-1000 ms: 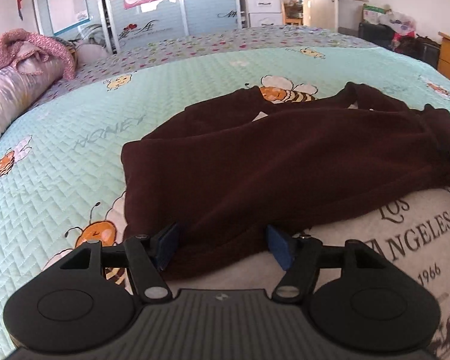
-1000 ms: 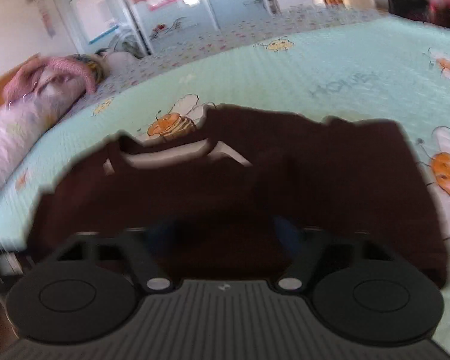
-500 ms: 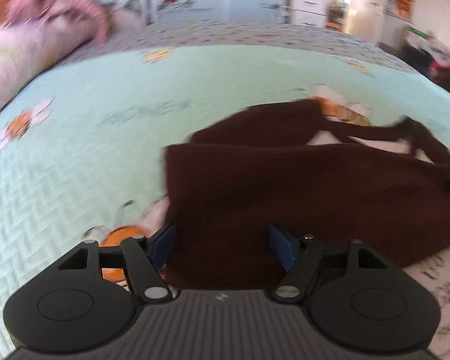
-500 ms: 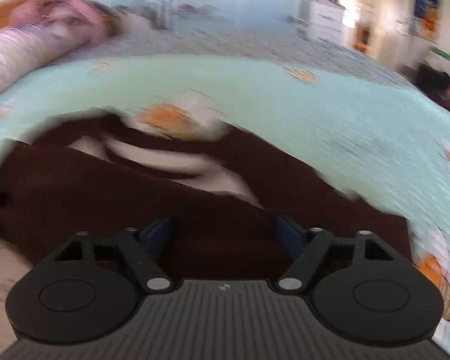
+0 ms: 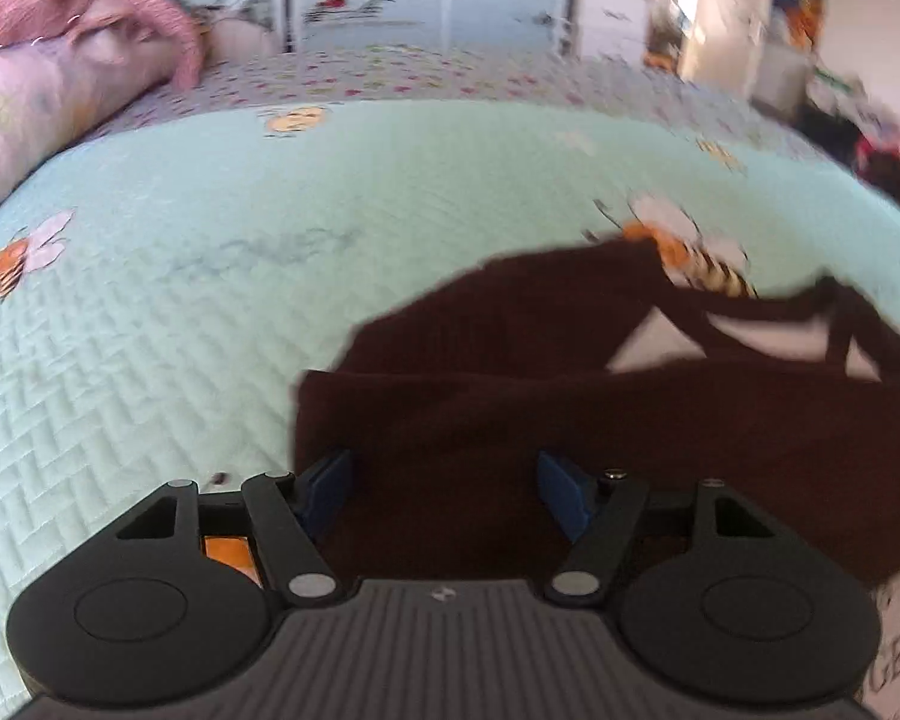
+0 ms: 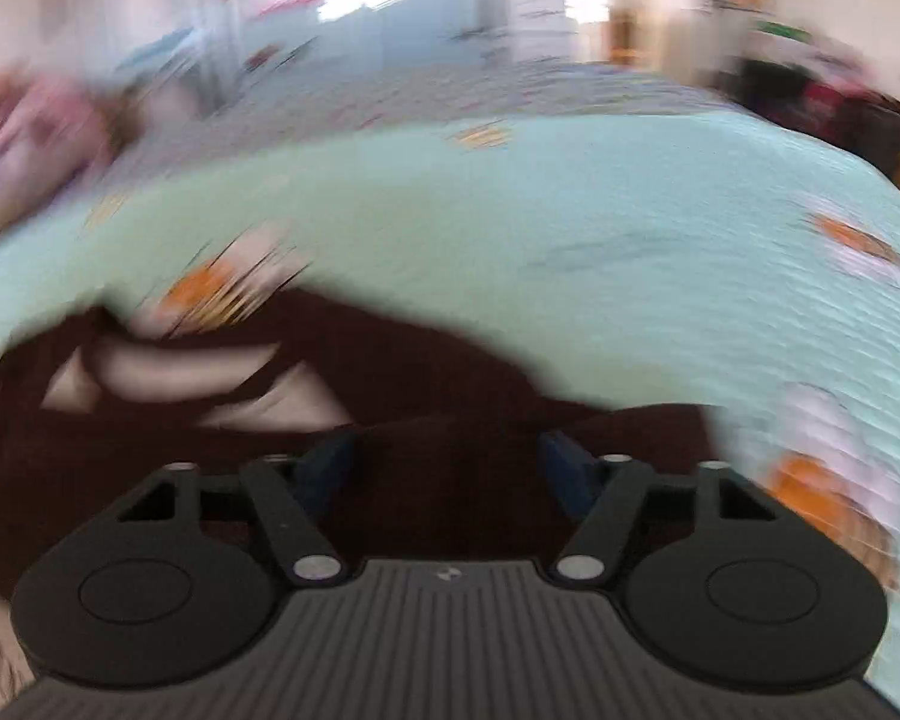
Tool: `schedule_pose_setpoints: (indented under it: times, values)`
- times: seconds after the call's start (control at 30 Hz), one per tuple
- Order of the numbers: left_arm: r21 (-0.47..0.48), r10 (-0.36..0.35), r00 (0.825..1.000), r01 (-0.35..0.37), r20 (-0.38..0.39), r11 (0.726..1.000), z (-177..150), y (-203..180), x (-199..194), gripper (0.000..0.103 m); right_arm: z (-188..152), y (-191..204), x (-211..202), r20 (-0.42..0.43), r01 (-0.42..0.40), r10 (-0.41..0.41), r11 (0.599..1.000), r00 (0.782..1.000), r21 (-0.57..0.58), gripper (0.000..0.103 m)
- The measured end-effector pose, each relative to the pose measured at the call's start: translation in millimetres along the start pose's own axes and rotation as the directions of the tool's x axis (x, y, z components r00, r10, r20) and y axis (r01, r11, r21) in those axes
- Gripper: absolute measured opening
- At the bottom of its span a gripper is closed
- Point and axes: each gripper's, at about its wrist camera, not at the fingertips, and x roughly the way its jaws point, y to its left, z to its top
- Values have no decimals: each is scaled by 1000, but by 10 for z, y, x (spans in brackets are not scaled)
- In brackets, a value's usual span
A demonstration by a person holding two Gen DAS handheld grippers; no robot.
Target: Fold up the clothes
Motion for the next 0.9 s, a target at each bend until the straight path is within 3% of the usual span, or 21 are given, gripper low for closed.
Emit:
schedule_pose_setpoints:
  times: [0.03,0.17,0.23,0.27,0.4,0.53,0.67,0.83,0.9]
  values:
    - [-10,10,1000,-10,4,1000,15,-8,-13,70,6,-59,-105,37,19,-20,1000,999,25,68]
    - [2,23,1000,-23,8,1000,46,-87,-137,70,-54,331,-45,-61,-134,131,990,989,-43,80]
    - [30,21,1000,-21,15,999,-51,-43,-397,70,-140,390,91,-145,-23,8,994,989,-103,79]
    - [31,18,1000,-19,19,999,-131,17,-561,70,-146,334,46,-141,-2,-7,998,990,-66,78]
    - [-78,-49,999,48,-7,996,-660,469,-1233,73,-282,-120,-727,-81,-99,110,987,991,128,79]
    - [-178,-123,991,113,-45,977,-1363,845,-1837,73,-615,-553,-1565,-88,-231,259,942,962,245,81]
    - [-335,-245,963,195,-112,922,-1915,1221,-2109,73,-1079,-921,-2302,-146,-308,382,877,913,369,84]
    - [-464,-391,914,303,-104,832,-2099,1438,-2154,76,-1562,-1359,-2599,-158,-322,497,741,853,589,84]
    - [-514,-464,881,358,-89,779,-2112,1468,-2142,76,-1692,-1399,-2577,-154,-319,527,696,836,644,84]
